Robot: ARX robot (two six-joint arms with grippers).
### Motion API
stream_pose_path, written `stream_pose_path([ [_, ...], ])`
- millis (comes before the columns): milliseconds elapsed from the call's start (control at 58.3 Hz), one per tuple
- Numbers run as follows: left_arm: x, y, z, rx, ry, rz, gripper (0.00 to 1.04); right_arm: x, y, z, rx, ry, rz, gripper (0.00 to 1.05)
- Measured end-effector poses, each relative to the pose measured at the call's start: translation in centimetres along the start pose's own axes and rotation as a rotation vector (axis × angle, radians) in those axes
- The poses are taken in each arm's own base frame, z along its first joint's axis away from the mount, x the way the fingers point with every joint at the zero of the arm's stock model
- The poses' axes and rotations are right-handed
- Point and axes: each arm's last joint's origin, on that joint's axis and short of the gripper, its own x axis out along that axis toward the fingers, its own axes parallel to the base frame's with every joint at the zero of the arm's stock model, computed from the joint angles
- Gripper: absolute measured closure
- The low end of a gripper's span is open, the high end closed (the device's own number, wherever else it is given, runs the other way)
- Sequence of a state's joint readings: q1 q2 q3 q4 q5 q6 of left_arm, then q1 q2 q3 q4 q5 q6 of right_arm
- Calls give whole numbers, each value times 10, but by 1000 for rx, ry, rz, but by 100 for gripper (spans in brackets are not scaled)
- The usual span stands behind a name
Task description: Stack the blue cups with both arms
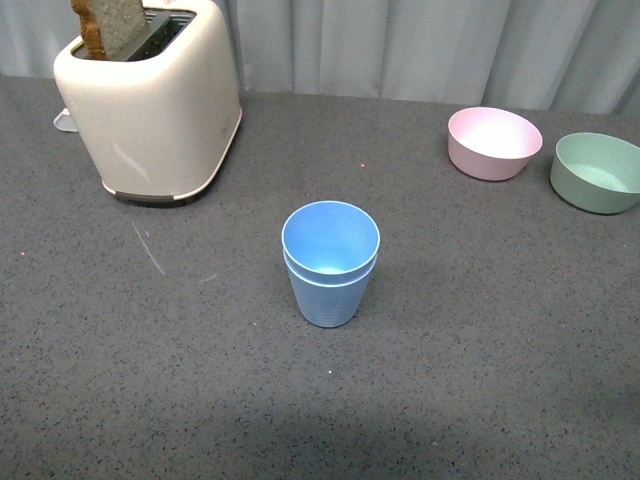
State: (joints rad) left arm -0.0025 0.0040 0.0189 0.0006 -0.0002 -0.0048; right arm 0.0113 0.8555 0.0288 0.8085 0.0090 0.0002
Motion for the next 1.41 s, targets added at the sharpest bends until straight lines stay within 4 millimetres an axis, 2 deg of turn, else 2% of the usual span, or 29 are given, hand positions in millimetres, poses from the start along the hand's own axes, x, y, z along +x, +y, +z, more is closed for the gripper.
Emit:
stream_pose_path([
  [583,0,0,0,0,0,0,7,-28,-1,5,0,-19,-1,104],
  [1406,0,0,0,0,0,0,7,-56,-1,2,0,-19,1,104],
])
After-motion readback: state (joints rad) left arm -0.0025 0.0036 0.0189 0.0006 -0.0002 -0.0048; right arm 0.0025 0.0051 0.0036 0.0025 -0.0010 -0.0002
